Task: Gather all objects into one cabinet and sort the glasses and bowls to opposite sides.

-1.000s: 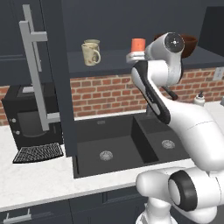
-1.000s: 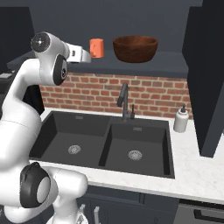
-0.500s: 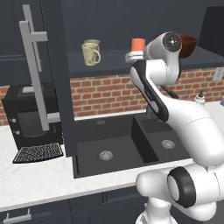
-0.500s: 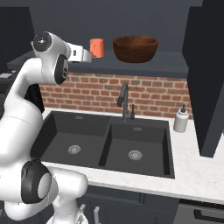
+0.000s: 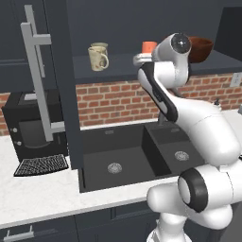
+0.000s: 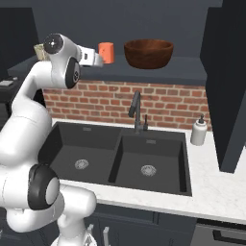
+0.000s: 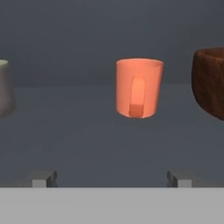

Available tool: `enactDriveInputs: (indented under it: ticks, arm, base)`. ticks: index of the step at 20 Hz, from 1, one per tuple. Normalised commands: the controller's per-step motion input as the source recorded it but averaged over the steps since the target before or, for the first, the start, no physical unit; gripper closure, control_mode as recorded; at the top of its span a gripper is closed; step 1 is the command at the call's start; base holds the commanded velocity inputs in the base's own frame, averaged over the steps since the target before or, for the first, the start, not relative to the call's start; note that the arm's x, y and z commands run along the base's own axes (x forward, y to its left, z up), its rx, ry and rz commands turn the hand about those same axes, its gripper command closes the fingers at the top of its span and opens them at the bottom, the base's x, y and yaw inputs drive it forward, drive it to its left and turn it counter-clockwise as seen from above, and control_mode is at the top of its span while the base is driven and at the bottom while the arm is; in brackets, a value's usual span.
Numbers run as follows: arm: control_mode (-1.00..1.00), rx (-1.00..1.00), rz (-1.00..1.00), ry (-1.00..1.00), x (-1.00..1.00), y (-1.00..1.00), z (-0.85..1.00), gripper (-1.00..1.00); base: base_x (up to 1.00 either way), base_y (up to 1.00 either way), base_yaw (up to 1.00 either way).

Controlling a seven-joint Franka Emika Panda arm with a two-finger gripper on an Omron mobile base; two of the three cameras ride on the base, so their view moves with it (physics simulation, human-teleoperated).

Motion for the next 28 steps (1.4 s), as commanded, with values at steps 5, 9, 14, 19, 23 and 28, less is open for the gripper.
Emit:
enactDriveInputs:
  ticks: [5, 9, 14, 19, 23, 28]
  arm:
    - [-1.0, 0.05, 0.0, 0.0, 0.41, 0.0, 0.0, -1.0]
    - [-1.0, 0.07, -0.01, 0.0, 0.33, -0.06, 0.0, -1.0]
    - [-1.0, 0.09, -0.04, 0.0, 0.25, -0.21, 0.0, -1.0]
    - [-1.0, 0.06, -0.04, 0.0, 0.07, -0.4, 0.0, -1.0]
    - [-1.0, 0.02, -0.01, 0.0, 0.01, -0.31, 0.0, -1.0]
    - [-1.0, 0.0, -0.01, 0.0, 0.01, -0.03, 0.0, -1.0]
  base:
    - [0.0, 0.0, 0.0]
    - [0.0, 0.0, 0.0]
    - [0.0, 0.0, 0.0]
    - [0.0, 0.0, 0.0]
    - [0.0, 0.0, 0.0]
    - [0.0, 0.0, 0.0]
